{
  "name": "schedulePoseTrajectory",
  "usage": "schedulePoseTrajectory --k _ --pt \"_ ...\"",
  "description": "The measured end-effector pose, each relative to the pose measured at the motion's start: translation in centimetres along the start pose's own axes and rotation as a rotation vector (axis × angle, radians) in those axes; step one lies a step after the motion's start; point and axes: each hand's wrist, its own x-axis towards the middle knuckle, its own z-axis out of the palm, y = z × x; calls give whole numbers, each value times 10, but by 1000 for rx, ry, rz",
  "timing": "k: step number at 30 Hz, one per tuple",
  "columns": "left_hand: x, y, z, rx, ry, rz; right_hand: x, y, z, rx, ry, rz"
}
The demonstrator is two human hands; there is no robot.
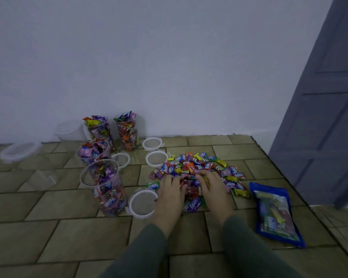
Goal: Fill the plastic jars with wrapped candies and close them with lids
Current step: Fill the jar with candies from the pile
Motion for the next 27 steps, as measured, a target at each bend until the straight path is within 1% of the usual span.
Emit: schedulePoseTrajectory --k 2,6,8,11,14,20,27 --pt "4 -1 -5 -71 27 -11 5 -10 2 69 42 14" --pt "9 -4 -19 -224 167 57 9 -34 2 267 86 55" --pt "12 -3 -29 -288 206 78 10 -44 4 390 103 72" --pt "18 1 -50 -307 253 98 14 -60 9 553 146 128" --pt "23 7 -75 -385 301 114 18 -78 15 669 175 162" --pt "30 -3 -123 -425 378 144 22 -132 28 934 155 187" --pt "35 -49 -166 -413 496 154 34 -195 65 1077 80 199"
